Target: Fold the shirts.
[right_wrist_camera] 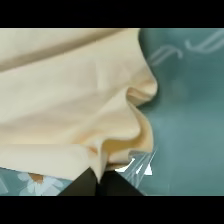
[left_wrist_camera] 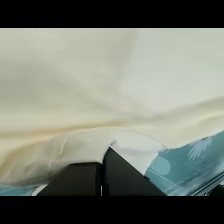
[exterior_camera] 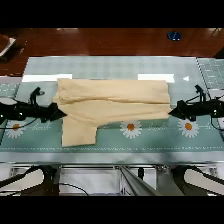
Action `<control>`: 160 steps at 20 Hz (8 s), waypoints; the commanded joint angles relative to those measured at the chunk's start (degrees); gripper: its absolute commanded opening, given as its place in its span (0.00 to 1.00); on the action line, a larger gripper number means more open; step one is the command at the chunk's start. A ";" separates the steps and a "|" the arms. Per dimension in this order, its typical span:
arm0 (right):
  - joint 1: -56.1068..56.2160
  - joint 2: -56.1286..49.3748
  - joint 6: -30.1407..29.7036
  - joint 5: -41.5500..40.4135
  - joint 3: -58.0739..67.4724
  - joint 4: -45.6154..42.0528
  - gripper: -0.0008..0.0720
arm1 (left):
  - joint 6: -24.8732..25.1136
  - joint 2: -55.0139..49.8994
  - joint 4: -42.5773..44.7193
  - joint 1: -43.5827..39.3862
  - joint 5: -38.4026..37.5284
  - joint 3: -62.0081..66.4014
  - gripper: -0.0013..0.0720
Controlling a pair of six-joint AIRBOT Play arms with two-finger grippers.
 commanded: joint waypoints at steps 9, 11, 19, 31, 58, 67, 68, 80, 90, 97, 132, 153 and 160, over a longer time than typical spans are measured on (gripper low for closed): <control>4.00 -19.87 1.05 1.22 28.46 7.43 0.05 | -13.53 -27.17 -3.17 -7.04 -5.07 43.80 0.04; 4.37 -23.10 2.78 1.66 32.46 7.54 0.05 | -15.37 -30.40 -3.15 -7.13 -5.35 48.59 0.04; 4.37 -29.51 4.39 0.79 39.30 8.70 0.05 | -17.18 -36.54 -4.09 -7.17 -4.39 57.18 0.04; 4.35 -31.26 4.74 -3.72 39.32 15.82 0.58 | -13.94 -38.69 -4.50 -9.99 1.73 57.22 0.71; 7.65 -30.51 2.60 -0.96 32.57 10.93 0.05 | -16.72 -1.07 13.33 -19.82 27.32 16.09 0.70; 4.24 3.69 0.85 3.93 16.15 -2.62 0.05 | -14.16 -6.45 9.03 -36.39 28.61 20.68 0.04; 4.22 8.52 1.07 3.93 13.03 -3.21 0.05 | -14.19 -9.35 9.05 -39.32 28.20 23.61 0.04; 4.09 32.94 7.45 8.33 6.80 -1.29 0.05 | -23.41 -43.74 2.67 -66.77 11.34 62.34 0.04; 14.86 27.10 8.87 6.49 13.53 0.96 0.05 | -23.91 -31.04 6.60 -46.21 4.33 59.93 0.04; 39.60 -3.34 12.04 -4.46 34.71 2.08 0.05 | -20.17 8.81 14.91 -22.08 12.02 22.25 0.04; 19.69 28.22 23.15 -22.23 -16.20 2.47 0.59 | -20.22 31.76 11.85 -17.90 21.40 -10.10 0.04; 34.07 -23.82 1.77 -10.62 19.10 23.10 0.05 | -20.41 29.33 11.61 -17.90 21.22 -10.10 0.04; 33.86 -21.64 16.76 8.24 57.13 -5.25 0.05 | -20.39 28.89 11.63 -17.90 21.35 -10.10 0.04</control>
